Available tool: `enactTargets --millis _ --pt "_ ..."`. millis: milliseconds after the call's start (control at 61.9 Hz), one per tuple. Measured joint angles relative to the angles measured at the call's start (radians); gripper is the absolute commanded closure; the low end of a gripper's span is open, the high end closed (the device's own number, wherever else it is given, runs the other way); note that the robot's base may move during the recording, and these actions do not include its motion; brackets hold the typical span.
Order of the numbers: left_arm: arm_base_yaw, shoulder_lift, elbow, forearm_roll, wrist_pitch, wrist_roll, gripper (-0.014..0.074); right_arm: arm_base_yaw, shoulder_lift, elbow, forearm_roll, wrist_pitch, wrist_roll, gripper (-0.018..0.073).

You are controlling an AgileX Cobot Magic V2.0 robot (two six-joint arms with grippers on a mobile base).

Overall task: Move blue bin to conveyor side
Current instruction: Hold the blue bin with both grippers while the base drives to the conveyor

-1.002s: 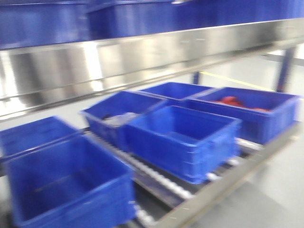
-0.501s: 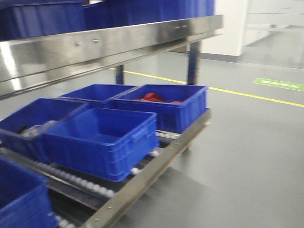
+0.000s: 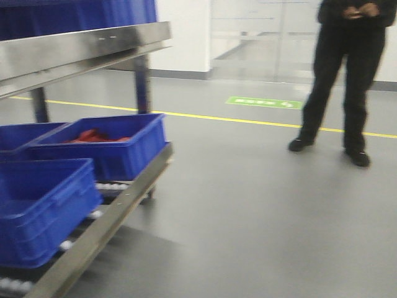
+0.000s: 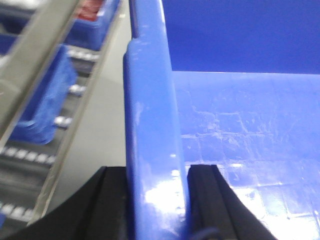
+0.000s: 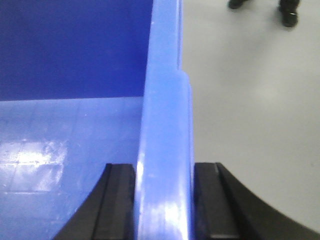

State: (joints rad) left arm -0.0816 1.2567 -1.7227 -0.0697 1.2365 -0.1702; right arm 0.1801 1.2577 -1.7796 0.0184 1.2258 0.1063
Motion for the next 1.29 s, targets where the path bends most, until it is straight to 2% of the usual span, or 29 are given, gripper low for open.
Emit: enactTargets --millis 1292 --pt "0.0 0.0 0.0 -0.004 0.0 -0.002 0.0616 0.0 0.0 0.0 -0.002 0.0 0.0 0.0637"
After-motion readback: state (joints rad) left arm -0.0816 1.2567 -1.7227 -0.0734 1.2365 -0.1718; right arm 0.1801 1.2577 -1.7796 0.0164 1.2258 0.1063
